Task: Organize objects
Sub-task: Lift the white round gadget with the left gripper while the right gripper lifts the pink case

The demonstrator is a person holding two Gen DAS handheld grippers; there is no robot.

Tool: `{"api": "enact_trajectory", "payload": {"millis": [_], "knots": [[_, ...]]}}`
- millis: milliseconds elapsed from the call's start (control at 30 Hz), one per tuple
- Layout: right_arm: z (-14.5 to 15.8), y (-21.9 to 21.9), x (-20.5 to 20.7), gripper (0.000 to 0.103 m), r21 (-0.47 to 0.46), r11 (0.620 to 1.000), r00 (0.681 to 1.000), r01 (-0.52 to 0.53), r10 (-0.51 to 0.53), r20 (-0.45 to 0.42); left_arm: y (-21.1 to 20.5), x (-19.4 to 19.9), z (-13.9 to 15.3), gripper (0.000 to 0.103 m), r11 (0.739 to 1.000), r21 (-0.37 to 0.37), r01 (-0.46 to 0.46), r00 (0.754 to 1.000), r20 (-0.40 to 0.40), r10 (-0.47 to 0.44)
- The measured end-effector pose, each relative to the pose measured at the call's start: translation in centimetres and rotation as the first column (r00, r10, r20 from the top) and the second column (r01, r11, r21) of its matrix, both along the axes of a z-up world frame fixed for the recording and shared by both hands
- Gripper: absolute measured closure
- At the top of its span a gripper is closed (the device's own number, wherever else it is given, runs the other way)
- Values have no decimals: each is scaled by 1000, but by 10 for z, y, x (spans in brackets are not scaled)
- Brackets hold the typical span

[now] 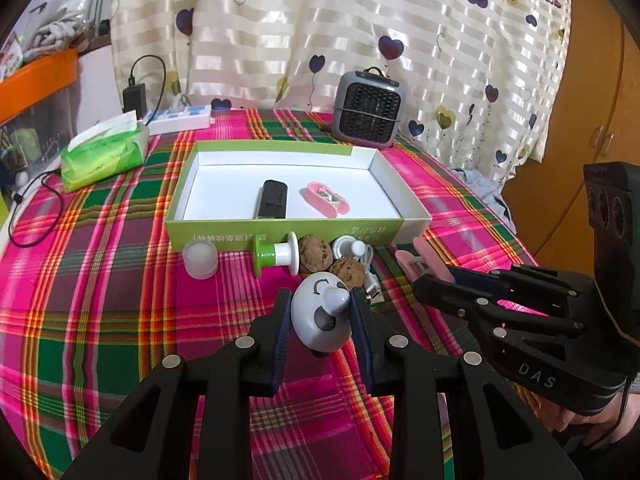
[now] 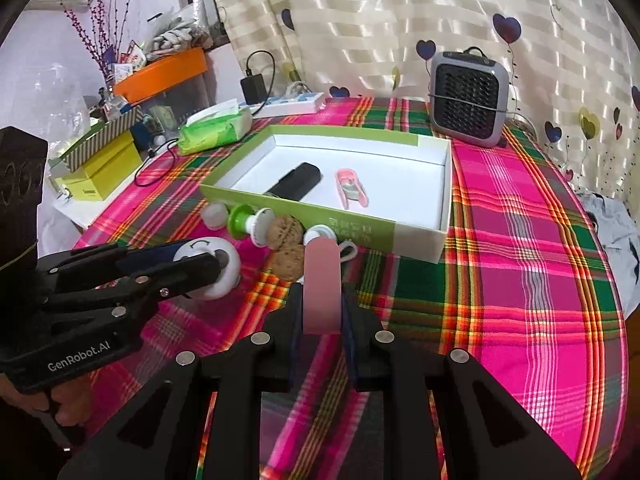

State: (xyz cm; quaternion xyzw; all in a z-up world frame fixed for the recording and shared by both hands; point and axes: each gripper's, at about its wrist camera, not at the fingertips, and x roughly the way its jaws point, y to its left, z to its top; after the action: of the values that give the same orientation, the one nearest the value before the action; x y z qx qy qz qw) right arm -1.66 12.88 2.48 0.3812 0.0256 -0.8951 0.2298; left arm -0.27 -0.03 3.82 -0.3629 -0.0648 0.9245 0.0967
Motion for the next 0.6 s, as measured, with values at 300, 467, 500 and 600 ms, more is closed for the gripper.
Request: {"api": "enact_trajectory", "payload": {"millis": [300,467,500,600], "knots": [[8,-6,11,84,-8,1000,1000,-15,15,-24,6,7,9,77,1000,-11,6,1000,-24,-6],[11,-6,13,84,-13,1000,999,-17,17,-35,11,10,12,77,1000,-23,12,999,-38,-13],[11,-7,13,84,-13,1000,999,-18,18,-36,11,10,13,77,1000,-25,14,999,-39,-15],[12,-8,13,84,-12,1000,999,-24,24,-40,13,10,14,77,999,-30,19,999,-42,-20]]}}
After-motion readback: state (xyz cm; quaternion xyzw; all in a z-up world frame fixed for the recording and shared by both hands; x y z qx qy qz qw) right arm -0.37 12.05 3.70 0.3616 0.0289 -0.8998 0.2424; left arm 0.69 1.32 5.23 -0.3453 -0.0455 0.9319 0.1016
